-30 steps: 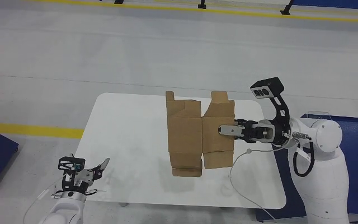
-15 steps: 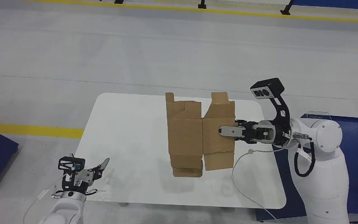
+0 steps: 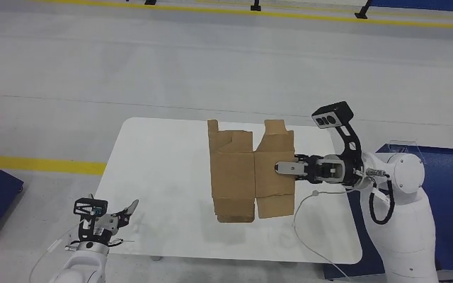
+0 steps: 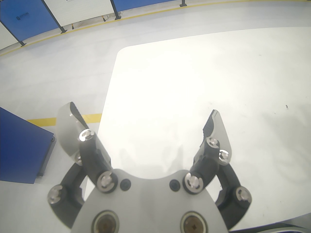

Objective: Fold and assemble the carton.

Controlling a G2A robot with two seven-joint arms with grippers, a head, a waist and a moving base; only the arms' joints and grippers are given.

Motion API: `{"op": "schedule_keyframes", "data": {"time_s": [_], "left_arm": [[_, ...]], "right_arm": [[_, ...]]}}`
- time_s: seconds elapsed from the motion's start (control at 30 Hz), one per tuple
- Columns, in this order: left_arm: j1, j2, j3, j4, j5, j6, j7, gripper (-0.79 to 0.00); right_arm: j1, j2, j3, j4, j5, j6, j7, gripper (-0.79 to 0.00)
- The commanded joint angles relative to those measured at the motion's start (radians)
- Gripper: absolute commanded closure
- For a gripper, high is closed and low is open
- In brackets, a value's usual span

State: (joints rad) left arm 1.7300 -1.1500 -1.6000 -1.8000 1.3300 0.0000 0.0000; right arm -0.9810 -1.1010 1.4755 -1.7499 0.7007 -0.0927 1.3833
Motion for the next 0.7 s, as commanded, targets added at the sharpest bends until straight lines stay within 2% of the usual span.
{"op": "schedule_keyframes", "data": {"time_s": [0.0, 0.1, 0.23, 0.27, 0.37, 0.67], "left_arm": [[0.000, 0.000, 0.000, 0.000, 0.000, 0.000, 0.000, -0.785], [0.000, 0.000, 0.000, 0.000, 0.000, 0.000, 0.000, -0.785], [0.000, 0.000, 0.000, 0.000, 0.000, 0.000, 0.000, -0.785], [0.000, 0.000, 0.000, 0.000, 0.000, 0.000, 0.000, -0.785], [0.000, 0.000, 0.000, 0.000, 0.000, 0.000, 0.000, -0.785], [0.000, 0.000, 0.000, 0.000, 0.000, 0.000, 0.000, -0.785]], "right_arm": [[0.003, -0.006, -0.029, 0.068, 0.189, 0.046, 0.057, 0.000], [0.030, -0.018, -0.087, 0.198, 0.366, 0.129, 0.142, 0.000], [0.071, -0.047, -0.250, 0.339, 0.615, 0.336, 0.153, 0.000], [0.077, -0.056, -0.303, 0.366, 0.678, 0.377, 0.153, 0.000], [0.108, -0.079, -0.530, 0.418, 0.897, 0.415, 0.115, 0.000], [0.108, -0.079, -0.530, 0.418, 0.897, 0.415, 0.115, 0.000]]}}
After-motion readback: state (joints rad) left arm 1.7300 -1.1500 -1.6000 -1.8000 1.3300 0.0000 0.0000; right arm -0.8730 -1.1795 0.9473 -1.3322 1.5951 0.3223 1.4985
